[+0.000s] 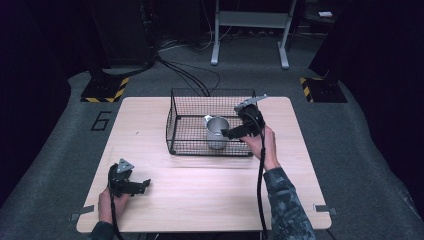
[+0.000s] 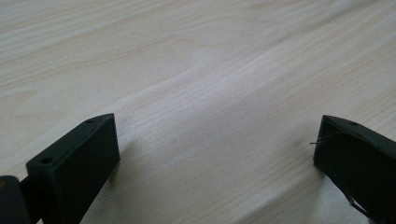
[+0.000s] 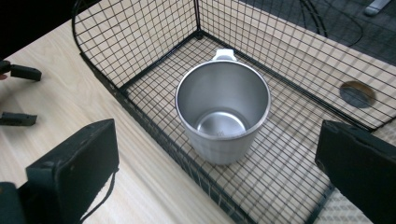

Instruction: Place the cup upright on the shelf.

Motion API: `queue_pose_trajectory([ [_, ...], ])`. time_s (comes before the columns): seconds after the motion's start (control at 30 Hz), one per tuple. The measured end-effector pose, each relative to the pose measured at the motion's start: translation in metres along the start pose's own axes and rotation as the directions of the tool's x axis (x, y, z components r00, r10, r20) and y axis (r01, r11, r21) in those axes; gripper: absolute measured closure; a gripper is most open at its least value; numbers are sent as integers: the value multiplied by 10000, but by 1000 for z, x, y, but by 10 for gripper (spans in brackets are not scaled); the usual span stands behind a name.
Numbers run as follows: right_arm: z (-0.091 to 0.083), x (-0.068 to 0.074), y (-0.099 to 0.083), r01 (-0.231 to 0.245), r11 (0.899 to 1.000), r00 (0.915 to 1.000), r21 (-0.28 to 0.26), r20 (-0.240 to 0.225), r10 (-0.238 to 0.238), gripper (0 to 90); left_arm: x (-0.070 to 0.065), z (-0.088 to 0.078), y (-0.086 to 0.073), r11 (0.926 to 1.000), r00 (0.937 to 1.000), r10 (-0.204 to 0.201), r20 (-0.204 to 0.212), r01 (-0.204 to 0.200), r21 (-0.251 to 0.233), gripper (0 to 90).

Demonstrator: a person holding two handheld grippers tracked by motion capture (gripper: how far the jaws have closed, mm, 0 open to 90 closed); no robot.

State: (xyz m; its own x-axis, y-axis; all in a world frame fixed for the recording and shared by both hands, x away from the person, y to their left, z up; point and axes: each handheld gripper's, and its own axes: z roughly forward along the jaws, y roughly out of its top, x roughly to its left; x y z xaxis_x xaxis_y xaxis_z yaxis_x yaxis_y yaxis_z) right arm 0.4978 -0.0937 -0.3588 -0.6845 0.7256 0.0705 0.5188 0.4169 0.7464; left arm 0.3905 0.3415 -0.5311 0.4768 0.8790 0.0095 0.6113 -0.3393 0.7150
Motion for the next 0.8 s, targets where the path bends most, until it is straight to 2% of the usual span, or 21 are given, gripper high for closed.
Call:
queue_pose_trajectory([
  [0.17,-29,0,-20,-114,9997,9996,-212,239,119,0,0,1,0,10000,10000,-10,-27,10,-65,1],
  [0.37,-55,-4,-51,-238,9987,9973,-453,690,269,0,0,0,0,10000,10000,11,15,-11,24,1],
  [0.6,-73,-12,-94,-683,9962,9901,-549,1188,744,0,0,0,0,10000,10000,25,15,-25,11,1],
  [0.67,-77,-14,-110,-773,9955,9849,-547,1510,848,0,0,0,0,10000,10000,31,12,-31,19,1],
  [0.8,-82,-21,-138,-1158,9915,9772,-599,1718,1245,0,0,0,0,10000,10000,25,12,-25,20,1],
])
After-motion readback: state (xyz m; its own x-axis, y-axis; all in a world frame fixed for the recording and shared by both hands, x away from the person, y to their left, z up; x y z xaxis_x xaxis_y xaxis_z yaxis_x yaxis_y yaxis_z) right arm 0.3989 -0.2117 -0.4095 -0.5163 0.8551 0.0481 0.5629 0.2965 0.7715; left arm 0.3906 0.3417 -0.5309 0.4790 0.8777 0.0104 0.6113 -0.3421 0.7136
